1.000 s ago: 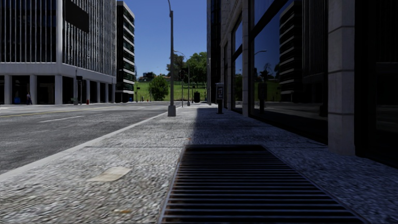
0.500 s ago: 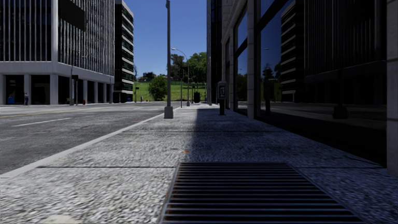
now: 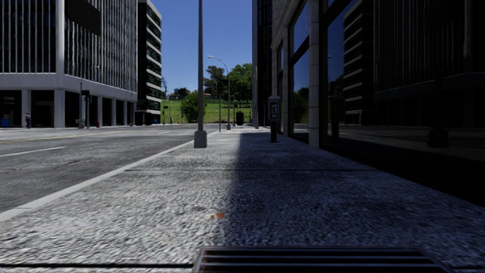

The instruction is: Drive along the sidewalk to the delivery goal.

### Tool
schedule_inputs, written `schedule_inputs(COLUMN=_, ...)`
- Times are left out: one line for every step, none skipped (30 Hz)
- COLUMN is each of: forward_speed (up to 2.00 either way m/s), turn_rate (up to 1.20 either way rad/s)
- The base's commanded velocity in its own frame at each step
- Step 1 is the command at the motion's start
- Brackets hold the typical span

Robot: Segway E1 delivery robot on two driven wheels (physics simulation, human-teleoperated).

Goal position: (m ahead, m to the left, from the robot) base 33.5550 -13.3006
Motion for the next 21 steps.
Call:
schedule_inputs(forward_speed=2.0, turn_rate=0.0)
schedule_inputs(forward_speed=2.0, turn_rate=0.0)
schedule_inputs(forward_speed=2.0, turn_rate=0.0)
schedule_inputs(forward_speed=2.0, turn_rate=0.0)
schedule_inputs(forward_speed=2.0, turn_rate=0.0)
schedule_inputs(forward_speed=2.0, turn_rate=0.0)
schedule_inputs(forward_speed=2.0, turn_rate=0.0)
schedule_inputs(forward_speed=2.0, turn_rate=0.0)
schedule_inputs(forward_speed=2.0, turn_rate=0.0)
schedule_inputs(forward_speed=2.0, turn_rate=0.0)
schedule_inputs(forward_speed=2.0, turn_rate=0.0)
schedule_inputs(forward_speed=2.0, turn_rate=0.0)
schedule_inputs(forward_speed=2.0, turn_rate=0.0)
schedule_inputs(forward_speed=2.0, turn_rate=0.0)
schedule_inputs(forward_speed=2.0, turn_rate=0.0)
schedule_inputs(forward_speed=2.0, turn_rate=0.0)
schedule_inputs(forward_speed=2.0, turn_rate=0.0)
schedule_inputs(forward_speed=2.0, turn_rate=0.0)
schedule_inputs(forward_speed=2.0, turn_rate=0.0)
schedule_inputs(forward_speed=2.0, turn_rate=0.0)
schedule_inputs(forward_speed=2.0, turn_rate=0.0)
